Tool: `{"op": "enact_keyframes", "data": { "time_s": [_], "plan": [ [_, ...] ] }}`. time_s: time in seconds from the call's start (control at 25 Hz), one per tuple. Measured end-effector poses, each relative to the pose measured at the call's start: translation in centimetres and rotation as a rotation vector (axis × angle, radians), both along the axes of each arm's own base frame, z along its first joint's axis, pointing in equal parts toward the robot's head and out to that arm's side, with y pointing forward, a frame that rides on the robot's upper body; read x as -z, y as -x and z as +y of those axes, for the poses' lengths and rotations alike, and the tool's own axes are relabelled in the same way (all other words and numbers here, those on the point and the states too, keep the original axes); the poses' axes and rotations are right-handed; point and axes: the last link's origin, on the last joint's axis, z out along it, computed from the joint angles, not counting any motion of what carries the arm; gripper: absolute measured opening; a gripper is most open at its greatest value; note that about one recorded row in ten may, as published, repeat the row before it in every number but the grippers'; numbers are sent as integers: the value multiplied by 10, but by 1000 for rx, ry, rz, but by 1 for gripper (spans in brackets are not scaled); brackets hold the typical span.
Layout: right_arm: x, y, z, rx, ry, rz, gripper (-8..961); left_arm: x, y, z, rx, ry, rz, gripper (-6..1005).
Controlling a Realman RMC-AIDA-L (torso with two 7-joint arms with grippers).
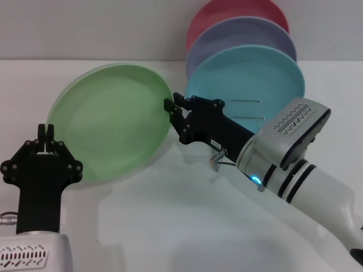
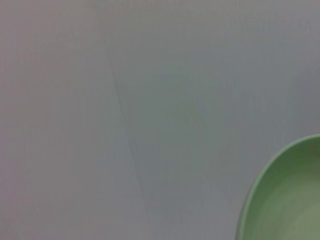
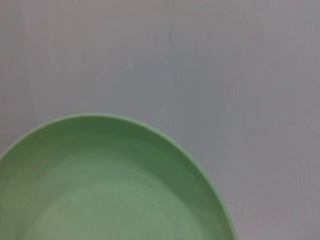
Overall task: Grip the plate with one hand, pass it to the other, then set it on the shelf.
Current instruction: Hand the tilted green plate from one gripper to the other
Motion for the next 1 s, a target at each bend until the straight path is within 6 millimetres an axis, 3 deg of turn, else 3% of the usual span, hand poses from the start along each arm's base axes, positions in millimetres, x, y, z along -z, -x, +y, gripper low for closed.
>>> {"op": "enact_keyframes", "data": {
  "time_s": [1.0],
  "plan": [
    [2, 0, 0, 6, 7, -5, 122, 0, 0, 0, 2, 1, 1, 152]
  ]
}}
